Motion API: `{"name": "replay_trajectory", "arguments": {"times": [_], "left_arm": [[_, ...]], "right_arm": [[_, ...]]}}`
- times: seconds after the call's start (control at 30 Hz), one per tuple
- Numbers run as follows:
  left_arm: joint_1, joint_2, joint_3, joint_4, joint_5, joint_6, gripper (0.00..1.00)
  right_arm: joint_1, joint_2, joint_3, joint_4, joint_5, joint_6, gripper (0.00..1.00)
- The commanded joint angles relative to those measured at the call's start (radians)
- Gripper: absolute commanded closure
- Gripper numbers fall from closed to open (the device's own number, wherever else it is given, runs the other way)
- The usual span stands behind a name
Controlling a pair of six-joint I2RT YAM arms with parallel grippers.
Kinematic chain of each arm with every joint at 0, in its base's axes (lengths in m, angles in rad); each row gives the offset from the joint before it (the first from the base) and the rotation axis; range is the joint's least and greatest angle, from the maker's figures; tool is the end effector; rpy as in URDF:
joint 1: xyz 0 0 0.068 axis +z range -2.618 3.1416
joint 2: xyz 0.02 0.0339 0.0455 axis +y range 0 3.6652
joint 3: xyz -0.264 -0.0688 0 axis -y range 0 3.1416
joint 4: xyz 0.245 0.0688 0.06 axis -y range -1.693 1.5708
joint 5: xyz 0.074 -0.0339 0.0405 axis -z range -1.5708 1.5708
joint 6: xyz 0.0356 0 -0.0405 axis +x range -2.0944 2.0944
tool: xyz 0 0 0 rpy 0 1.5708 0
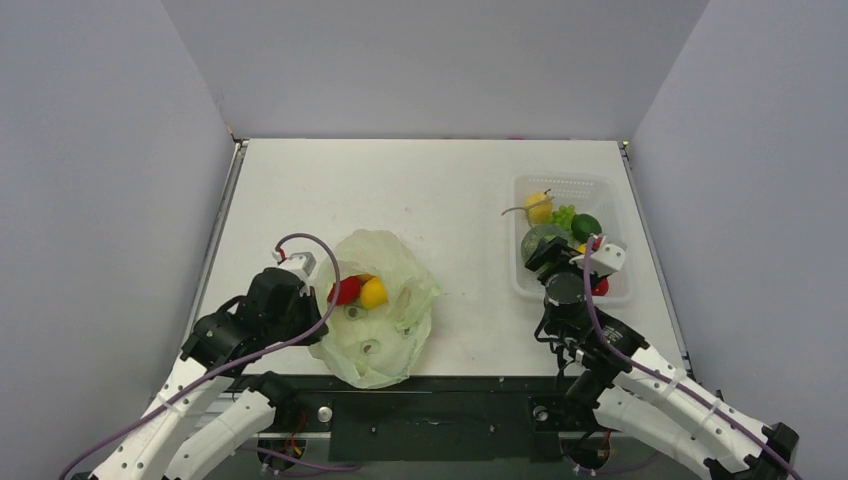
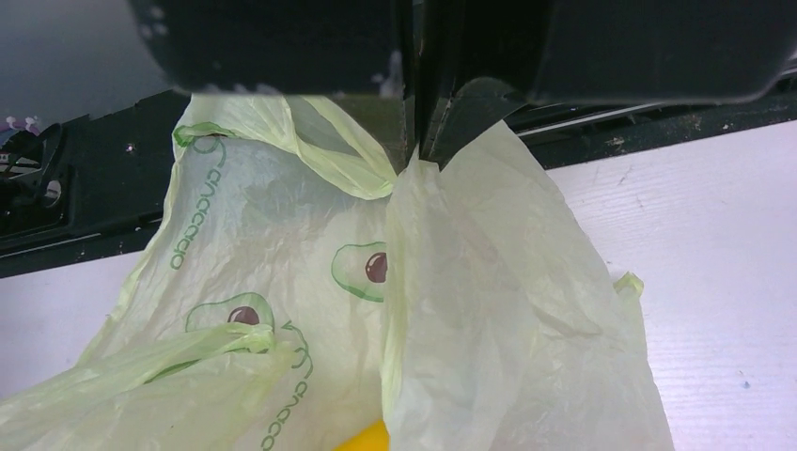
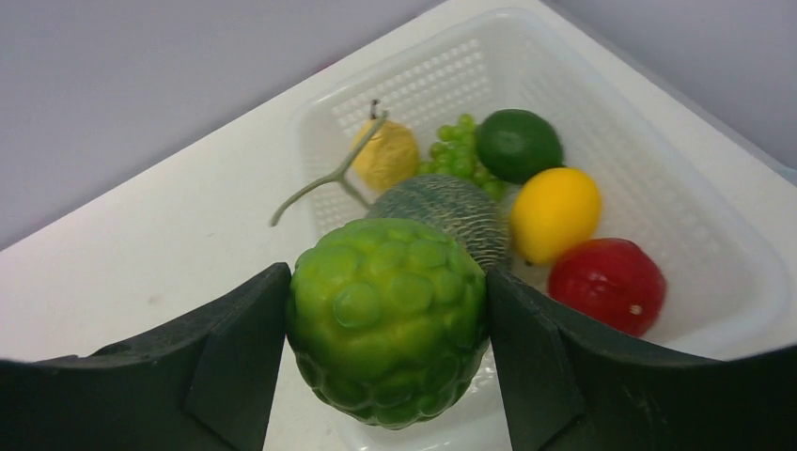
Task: Take the fake fruits out of the plastic bag
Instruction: Place the fake fruit in the bin.
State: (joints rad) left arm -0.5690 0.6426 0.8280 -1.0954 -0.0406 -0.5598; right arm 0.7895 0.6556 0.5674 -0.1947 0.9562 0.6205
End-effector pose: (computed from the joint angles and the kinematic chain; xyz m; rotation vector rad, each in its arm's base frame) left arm 0.0898 -0.0557 0.2893 -0.0060 2.5302 -0.4208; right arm 0.1269 0.0866 0.2862 0.4902 1.6640 0.1484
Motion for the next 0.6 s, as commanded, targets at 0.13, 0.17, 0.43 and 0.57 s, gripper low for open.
{"name": "replay_trajectory", "arguments": {"times": [0.13,0.17,0.43,0.57], "left_arm": [[-0.007,-0.040,0.001,0.061,-0.008,0.015,1.00],[-0.007,-0.032,-0.001,0.062,-0.006,0.018,1.00],[-0.023,-0.034,-0.003,0.071,0.014,0.030,1.00],[-0.032,-0.042,0.001,0.069,0.009,0.036,1.00]], "right_arm": [[-0.297,0.001,-0.054,-0.173,-0.086,0.192,1.00],[-0.323,0.010,-0.054,-0.177,-0.130,0.199,1.00],[-0.546,0.157,-0.082,-0.103,-0.363,0.156,1.00],[-0.568,0.217,-0.083,-0.059,-0.431,0.135,1.00]]}}
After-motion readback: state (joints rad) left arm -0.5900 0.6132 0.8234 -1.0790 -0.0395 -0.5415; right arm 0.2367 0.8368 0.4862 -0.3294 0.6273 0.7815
